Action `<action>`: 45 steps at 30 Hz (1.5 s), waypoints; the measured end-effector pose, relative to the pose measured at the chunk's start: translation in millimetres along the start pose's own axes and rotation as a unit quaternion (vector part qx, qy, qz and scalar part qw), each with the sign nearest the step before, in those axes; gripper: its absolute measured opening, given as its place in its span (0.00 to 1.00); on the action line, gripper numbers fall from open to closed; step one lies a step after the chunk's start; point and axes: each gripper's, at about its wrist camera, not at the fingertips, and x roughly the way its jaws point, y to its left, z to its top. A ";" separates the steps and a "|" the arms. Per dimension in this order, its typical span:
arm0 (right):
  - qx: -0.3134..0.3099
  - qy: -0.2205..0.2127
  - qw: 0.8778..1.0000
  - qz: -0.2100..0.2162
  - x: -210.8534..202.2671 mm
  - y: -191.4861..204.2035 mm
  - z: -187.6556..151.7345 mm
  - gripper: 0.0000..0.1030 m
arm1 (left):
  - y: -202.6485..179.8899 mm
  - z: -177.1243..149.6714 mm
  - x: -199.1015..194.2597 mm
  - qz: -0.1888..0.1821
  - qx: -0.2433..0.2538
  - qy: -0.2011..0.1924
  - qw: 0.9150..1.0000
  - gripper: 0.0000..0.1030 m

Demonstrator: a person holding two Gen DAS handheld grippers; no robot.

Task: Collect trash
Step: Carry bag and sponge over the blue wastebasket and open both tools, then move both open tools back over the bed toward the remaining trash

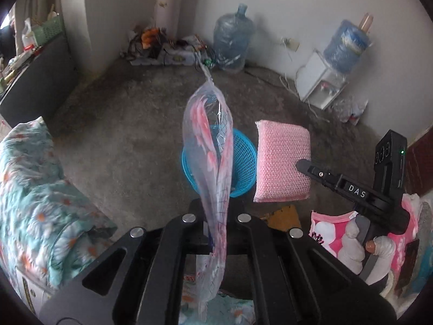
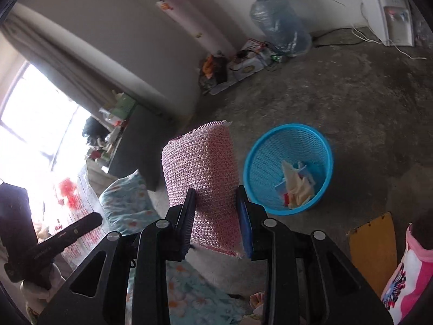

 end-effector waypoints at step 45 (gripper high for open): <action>-0.225 -0.009 0.970 0.089 -42.5 129.8 -59.9 0.81 | 13.5 -172.7 -210.3 0.035 -0.091 -0.268 0.958 0.71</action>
